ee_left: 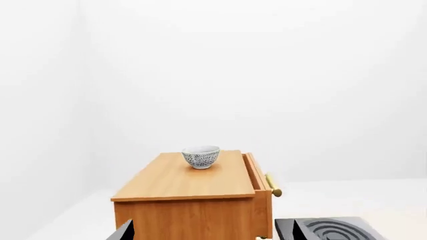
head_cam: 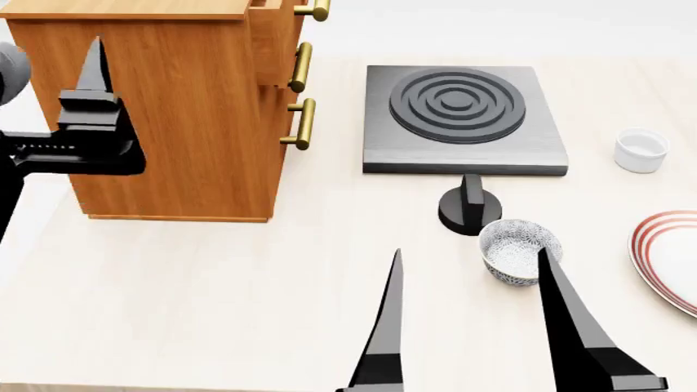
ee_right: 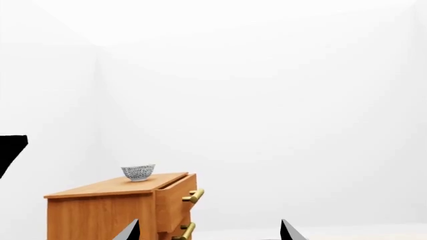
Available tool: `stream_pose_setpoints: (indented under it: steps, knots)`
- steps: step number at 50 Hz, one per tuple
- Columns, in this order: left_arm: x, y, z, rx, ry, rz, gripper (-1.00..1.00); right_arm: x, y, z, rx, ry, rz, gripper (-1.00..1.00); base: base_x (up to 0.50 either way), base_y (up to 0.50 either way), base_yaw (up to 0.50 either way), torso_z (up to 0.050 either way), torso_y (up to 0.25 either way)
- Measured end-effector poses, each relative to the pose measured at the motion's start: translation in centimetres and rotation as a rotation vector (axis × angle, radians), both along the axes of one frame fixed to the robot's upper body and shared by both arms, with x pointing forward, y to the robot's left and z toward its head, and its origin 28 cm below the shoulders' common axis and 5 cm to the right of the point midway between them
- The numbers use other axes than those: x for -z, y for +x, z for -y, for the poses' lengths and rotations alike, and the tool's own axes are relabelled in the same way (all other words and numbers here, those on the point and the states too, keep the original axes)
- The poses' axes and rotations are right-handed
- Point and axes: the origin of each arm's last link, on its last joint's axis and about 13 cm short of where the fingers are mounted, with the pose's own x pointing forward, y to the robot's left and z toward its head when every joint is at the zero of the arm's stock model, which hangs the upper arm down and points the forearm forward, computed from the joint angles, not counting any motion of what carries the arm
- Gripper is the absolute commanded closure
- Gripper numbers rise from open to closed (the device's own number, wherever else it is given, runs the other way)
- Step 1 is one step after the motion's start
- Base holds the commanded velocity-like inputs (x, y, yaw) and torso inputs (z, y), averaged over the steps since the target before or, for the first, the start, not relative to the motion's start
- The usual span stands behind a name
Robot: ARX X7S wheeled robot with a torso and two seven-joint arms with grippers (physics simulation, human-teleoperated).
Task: Pick the akita bowl on the wooden cabinet and place it on the plate.
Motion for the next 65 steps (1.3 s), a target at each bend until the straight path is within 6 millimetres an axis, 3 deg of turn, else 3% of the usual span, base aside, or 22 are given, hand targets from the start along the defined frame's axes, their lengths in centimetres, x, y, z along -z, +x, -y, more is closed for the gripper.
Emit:
stream_pose_setpoints:
  steps: [12, 25, 65]
  knots:
    - [-5.1, 1.2, 0.3, 0.024, 0.020, 0.029, -1.00, -0.1, 0.0, 0.0, -0.007, 0.006, 0.007, -1.00, 0.00, 0.00, 0.00, 0.000, 0.000]
    - [-8.3, 1.1, 0.8, 0.050, 0.030, 0.062, -1.00, -0.1, -0.1, 0.1, -0.010, 0.012, 0.011, -1.00, 0.02, 0.00, 0.00, 0.000, 0.000]
    - [-9.5, 0.5, 1.2, 0.084, 0.038, 0.080, -1.00, 0.0, -0.1, 0.1, -0.012, 0.007, 0.009, -1.00, 0.47, 0.00, 0.00, 0.000, 0.000]
